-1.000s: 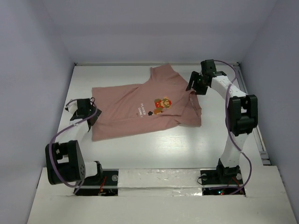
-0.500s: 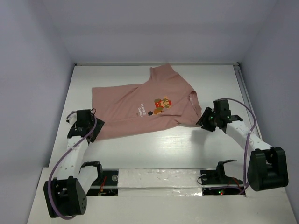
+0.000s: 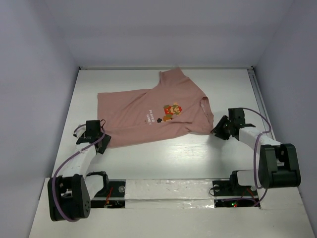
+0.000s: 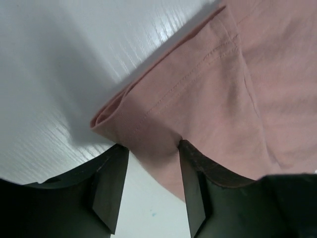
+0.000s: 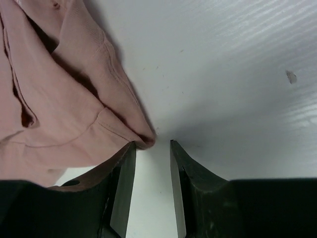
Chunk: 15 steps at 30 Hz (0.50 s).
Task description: Fold and stack the t-shirts
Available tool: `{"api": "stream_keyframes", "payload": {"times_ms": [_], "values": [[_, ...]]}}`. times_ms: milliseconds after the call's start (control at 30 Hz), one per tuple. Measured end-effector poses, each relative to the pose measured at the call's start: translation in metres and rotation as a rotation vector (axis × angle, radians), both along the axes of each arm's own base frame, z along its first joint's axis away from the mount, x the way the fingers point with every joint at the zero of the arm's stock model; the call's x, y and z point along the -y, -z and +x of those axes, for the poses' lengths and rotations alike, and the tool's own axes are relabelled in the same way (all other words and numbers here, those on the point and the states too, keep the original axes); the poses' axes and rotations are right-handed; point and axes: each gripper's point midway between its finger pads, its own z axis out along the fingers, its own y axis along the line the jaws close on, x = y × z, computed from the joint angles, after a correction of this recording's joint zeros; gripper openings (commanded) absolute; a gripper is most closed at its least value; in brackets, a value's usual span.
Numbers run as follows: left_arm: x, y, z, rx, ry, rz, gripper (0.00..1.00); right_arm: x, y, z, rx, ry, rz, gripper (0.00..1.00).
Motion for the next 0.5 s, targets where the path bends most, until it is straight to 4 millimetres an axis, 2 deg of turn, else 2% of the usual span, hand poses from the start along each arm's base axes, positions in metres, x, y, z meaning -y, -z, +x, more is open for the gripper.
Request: {"api": "stream_keyframes", "payload": {"times_ms": [100, 133, 200, 233, 367, 500], "values": [[-0.005, 0.002, 0.002, -0.002, -0.015, 0.022, 0.19, -0.002, 0.005, 0.008, 0.008, 0.007, 0.017, 0.35], [-0.006, 0.004, 0.002, -0.009, -0.018, 0.028, 0.13, -0.003, 0.005, 0.011, 0.013, 0.009, 0.023, 0.27], [-0.008, 0.005, 0.003, -0.011, -0.014, 0.038, 0.04, -0.003, 0.006, 0.015, 0.022, 0.017, 0.027, 0.22], [-0.008, 0.005, 0.004, -0.007, -0.009, 0.041, 0.00, -0.002, 0.008, 0.016, 0.022, 0.022, 0.028, 0.13], [-0.008, 0.005, 0.013, 0.015, 0.013, 0.052, 0.00, 0.002, 0.009, 0.021, 0.028, 0.046, 0.024, 0.03], [-0.008, 0.005, 0.028, 0.054, 0.021, 0.048, 0.00, 0.015, 0.006, 0.030, 0.041, 0.087, 0.003, 0.03]]}}
